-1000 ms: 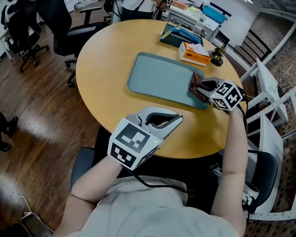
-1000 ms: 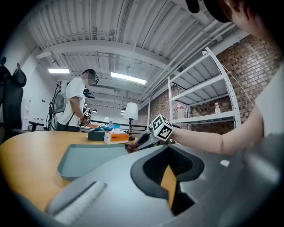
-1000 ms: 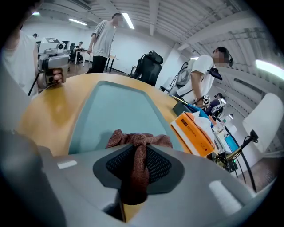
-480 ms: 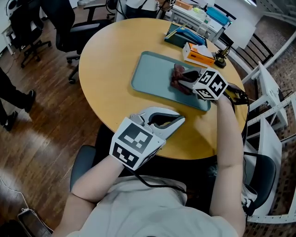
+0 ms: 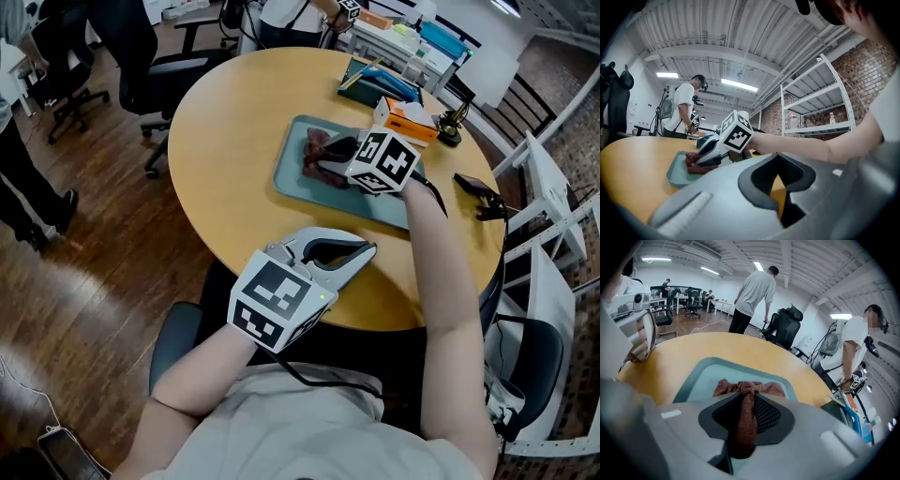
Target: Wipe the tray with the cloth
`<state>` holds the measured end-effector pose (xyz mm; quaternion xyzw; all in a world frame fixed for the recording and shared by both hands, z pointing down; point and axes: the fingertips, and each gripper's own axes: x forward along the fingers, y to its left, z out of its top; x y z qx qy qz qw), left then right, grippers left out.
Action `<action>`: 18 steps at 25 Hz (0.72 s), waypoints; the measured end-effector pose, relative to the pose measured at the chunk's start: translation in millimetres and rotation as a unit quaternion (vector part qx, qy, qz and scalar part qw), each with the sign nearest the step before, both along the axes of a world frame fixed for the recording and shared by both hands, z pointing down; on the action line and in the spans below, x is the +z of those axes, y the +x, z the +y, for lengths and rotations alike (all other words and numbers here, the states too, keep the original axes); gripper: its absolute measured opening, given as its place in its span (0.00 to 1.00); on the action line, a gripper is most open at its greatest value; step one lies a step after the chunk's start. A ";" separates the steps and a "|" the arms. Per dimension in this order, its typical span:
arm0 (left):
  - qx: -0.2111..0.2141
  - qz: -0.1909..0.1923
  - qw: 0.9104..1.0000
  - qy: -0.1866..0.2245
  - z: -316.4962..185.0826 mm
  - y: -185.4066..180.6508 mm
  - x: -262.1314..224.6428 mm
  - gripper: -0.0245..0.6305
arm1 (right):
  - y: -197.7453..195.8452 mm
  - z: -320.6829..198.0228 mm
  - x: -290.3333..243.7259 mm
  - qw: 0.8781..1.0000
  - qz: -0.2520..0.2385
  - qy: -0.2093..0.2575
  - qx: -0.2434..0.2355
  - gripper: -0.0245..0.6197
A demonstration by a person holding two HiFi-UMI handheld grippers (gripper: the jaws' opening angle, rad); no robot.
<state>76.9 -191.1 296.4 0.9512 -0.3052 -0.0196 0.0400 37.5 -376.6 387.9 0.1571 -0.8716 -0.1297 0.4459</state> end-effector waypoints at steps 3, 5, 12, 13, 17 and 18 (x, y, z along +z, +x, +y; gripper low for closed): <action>-0.003 0.000 1.000 0.001 0.5 -0.4 -0.3 0.04 | -21.9 -0.2 0.3 1.000 -0.010 -0.005 -0.020 0.16; -0.006 0.000 1.000 0.001 0.3 -1.5 0.1 0.04 | -32.1 -3.3 0.6 0.999 -0.016 -0.008 -0.027 0.16; -0.020 0.007 1.000 0.002 -4.6 -8.3 0.7 0.04 | -40.7 -36.9 0.3 0.999 -0.024 0.024 0.004 0.17; -0.021 0.006 1.000 0.001 -3.8 -7.9 1.4 0.04 | -39.1 -42.5 1.6 0.999 -0.029 0.026 0.016 0.17; -0.021 0.004 1.000 0.002 -1.4 -8.0 1.7 0.04 | -30.4 -54.0 2.8 0.998 -0.033 0.036 0.048 0.16; -0.022 0.004 1.000 0.003 -1.7 -8.8 0.9 0.04 | -27.9 -54.5 1.5 0.998 -0.027 0.039 0.052 0.16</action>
